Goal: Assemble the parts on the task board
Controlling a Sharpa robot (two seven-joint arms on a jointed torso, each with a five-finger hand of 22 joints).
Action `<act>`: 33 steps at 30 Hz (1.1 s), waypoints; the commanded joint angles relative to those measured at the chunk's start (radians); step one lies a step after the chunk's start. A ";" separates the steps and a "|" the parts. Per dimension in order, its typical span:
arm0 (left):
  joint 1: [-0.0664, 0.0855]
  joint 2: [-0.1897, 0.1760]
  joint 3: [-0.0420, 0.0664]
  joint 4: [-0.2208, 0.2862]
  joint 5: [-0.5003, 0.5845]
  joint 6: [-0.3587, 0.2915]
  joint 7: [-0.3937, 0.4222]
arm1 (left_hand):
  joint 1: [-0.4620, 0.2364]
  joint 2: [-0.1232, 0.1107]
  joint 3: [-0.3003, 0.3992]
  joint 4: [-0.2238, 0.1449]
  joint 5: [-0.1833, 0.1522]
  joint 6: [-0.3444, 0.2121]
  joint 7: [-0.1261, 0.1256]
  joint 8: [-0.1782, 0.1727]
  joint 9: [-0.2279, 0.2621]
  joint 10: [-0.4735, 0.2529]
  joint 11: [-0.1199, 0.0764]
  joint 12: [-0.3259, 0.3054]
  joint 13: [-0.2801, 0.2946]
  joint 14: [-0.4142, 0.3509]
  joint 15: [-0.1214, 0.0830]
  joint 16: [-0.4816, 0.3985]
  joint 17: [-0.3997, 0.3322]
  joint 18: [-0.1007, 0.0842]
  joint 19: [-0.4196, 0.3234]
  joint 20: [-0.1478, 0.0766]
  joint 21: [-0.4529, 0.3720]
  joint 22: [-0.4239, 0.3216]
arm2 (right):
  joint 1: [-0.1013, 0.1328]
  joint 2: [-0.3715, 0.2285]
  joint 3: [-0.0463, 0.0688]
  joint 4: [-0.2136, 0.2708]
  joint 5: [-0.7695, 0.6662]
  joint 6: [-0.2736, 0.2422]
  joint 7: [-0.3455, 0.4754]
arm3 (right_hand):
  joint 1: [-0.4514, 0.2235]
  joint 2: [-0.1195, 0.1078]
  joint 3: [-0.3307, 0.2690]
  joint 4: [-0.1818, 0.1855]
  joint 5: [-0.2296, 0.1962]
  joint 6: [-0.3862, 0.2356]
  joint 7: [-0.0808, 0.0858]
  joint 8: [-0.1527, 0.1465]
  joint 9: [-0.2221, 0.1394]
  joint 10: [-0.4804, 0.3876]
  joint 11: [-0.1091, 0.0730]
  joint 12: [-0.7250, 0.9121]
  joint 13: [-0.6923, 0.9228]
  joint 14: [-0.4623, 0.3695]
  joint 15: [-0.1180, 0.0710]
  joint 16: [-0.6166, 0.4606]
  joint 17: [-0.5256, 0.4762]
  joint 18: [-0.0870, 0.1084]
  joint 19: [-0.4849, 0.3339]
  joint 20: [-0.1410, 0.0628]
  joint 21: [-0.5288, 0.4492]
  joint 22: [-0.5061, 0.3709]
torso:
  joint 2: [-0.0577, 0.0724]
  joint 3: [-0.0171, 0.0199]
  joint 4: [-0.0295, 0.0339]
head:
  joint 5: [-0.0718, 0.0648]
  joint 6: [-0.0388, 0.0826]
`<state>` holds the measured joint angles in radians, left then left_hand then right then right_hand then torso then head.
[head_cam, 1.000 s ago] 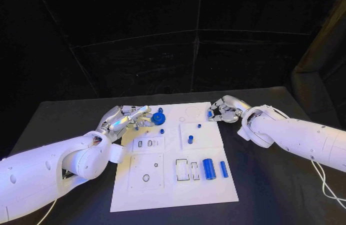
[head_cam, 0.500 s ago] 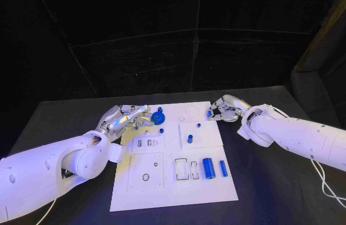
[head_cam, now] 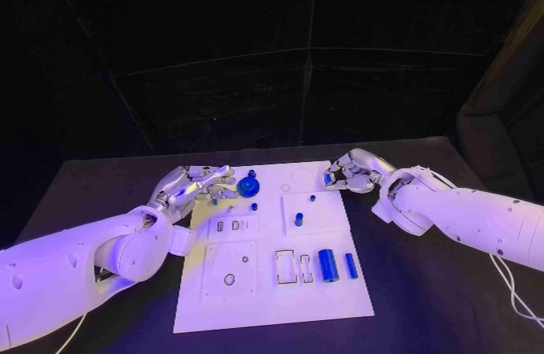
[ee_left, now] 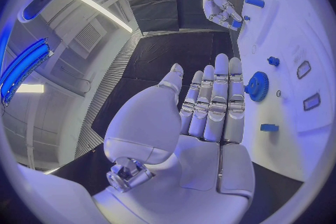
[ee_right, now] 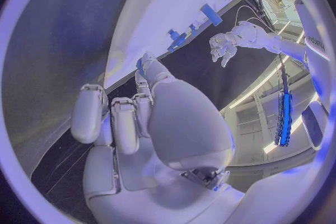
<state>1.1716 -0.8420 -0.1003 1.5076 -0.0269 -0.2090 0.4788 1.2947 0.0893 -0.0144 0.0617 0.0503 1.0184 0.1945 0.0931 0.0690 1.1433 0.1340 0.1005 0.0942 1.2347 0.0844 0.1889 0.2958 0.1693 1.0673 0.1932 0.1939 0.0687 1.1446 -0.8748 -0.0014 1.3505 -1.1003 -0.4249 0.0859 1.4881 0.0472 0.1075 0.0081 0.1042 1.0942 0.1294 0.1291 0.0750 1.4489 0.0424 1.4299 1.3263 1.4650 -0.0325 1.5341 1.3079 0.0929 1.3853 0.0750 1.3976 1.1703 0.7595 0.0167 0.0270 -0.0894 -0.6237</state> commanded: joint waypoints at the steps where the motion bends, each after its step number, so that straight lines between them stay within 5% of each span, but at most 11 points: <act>1: 0.002 0.002 0.001 -0.007 0.002 0.006 0.009 | 0.003 0.008 -0.001 -0.005 0.003 0.000 0.008 -0.005 0.000 0.001 0.006 -0.003 0.002 -0.004 0.000 -0.004 0.001 0.015 0.004 0.006 -0.006 -0.001 | 0.005 0.000 0.001 0.046 0.000 -0.036 -0.105 | -0.021 0.006 0.008 0.003 0.008 0.022 -0.018 0.004 0.001 0.011 -0.014 0.000 0.088 0.090 -0.009 0.003 0.193 -0.014 0.001 -0.008 0.004 -0.001 | -0.014 -0.0061 0.0025 | 0.001 -0.004; 8: 0.002 0.005 0.001 -0.027 0.015 0.005 0.012 | 0.003 0.008 -0.001 -0.006 0.003 0.001 0.008 -0.005 0.000 0.001 0.005 -0.003 0.002 -0.004 0.000 -0.004 0.001 0.015 0.004 0.006 -0.006 -0.001 | 0.007 0.017 0.002 0.130 -0.102 -0.021 -0.215 | -0.031 0.001 0.014 0.001 0.015 0.018 -0.018 0.001 -0.001 0.010 -0.013 -0.002 0.086 0.090 -0.009 0.002 0.191 -0.014 0.002 -0.008 0.005 0.000 | -0.034 -0.0139 0.0081 | 0.009 -0.013; 13: 0.002 0.004 0.001 -0.036 0.019 0.004 0.015 | 0.004 0.009 0.000 -0.006 0.003 0.001 0.008 -0.005 0.000 0.001 0.005 -0.003 0.002 -0.004 0.000 -0.004 0.002 0.015 0.004 0.006 -0.007 -0.001 | 0.008 0.051 0.002 0.165 -0.179 -0.019 -0.277 | -0.032 0.001 0.014 0.001 0.015 0.018 -0.018 0.001 -0.001 0.010 -0.013 -0.002 0.086 0.089 -0.009 0.002 0.190 -0.015 0.003 -0.008 0.005 0.001 | -0.049 -0.0235 0.0147 | 0.026 -0.032; 19: 0.004 0.001 0.001 -0.041 0.021 0.003 0.016 | 0.004 0.009 0.000 -0.006 0.003 0.001 0.008 -0.005 0.000 0.001 0.005 -0.003 0.002 -0.004 0.000 -0.004 0.002 0.015 0.004 0.006 -0.007 -0.001 | 0.008 0.111 0.002 0.181 -0.226 0.001 -0.320 | -0.037 -0.001 0.017 0.001 0.016 0.019 -0.018 0.002 -0.002 0.010 -0.013 -0.002 0.087 0.090 -0.009 0.002 0.191 -0.015 0.005 -0.008 0.007 0.005 | -0.058 -0.0310 0.0204 | 0.057 -0.050; 26: 0.008 -0.003 0.001 -0.035 0.083 0.003 0.013 | 0.006 0.009 0.001 -0.009 0.003 0.003 0.007 -0.004 0.000 0.003 0.005 -0.003 0.002 -0.003 0.000 -0.005 0.003 0.015 0.005 0.006 -0.007 -0.001 | 0.006 0.194 0.001 0.166 -0.297 0.042 -0.371 | -0.044 -0.003 0.019 0.002 0.012 0.019 -0.018 0.001 -0.002 0.010 -0.013 -0.002 0.086 0.089 -0.009 0.001 0.189 -0.015 0.005 -0.008 0.007 0.004 | -0.064 -0.0435 0.0298 | 0.075 -0.065; 30: 0.009 -0.003 0.001 -0.033 0.098 0.001 0.013 | 0.006 0.009 0.002 -0.009 0.003 0.003 0.007 -0.004 0.000 0.003 0.005 -0.003 0.002 -0.003 0.000 -0.005 0.004 0.015 0.005 0.006 -0.007 -0.001 | 0.003 0.236 0.000 0.149 -0.319 0.054 -0.393 | -0.045 -0.004 0.019 0.002 0.011 0.019 -0.018 0.001 -0.003 0.010 -0.013 -0.002 0.086 0.089 -0.009 0.001 0.189 -0.016 0.005 -0.008 0.007 0.005 | -0.065 -0.0463 0.0306 | 0.075 -0.071; 33: 0.010 -0.002 0.001 -0.033 0.105 -0.001 0.014 | 0.007 0.009 0.002 -0.011 0.003 0.003 0.006 -0.004 0.000 0.004 0.004 -0.004 0.003 -0.003 -0.001 -0.006 0.005 0.015 0.006 0.006 -0.008 -0.001 | -0.002 0.272 -0.001 0.131 -0.331 0.056 -0.403 | -0.046 -0.004 0.020 0.001 0.012 0.019 -0.018 0.001 -0.003 0.010 -0.013 -0.002 0.086 0.089 -0.009 0.001 0.189 -0.015 0.005 -0.008 0.007 0.005 | -0.063 -0.0431 0.0295 | 0.080 -0.070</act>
<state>1.1788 -0.8452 -0.1001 1.4718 0.0447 -0.2106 0.4809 1.2990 0.0935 -0.0117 0.0591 0.0503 1.0184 0.1946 0.0931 0.0690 1.1434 0.1341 0.1005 0.0959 1.2347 0.0844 0.1889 0.2996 0.1692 1.0708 0.1968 0.1899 0.0687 1.1431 -0.6075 -0.0023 1.4853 -1.3808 -0.3929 -0.2763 1.4441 0.0371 0.1224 0.0101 0.1160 1.0915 0.1267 0.1237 0.0718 1.4563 0.0352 1.4329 1.3080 1.4650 -0.0324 1.5340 1.3077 0.0929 1.3888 0.0716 1.4017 1.1750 0.6957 -0.0267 0.0560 -0.0112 -0.6931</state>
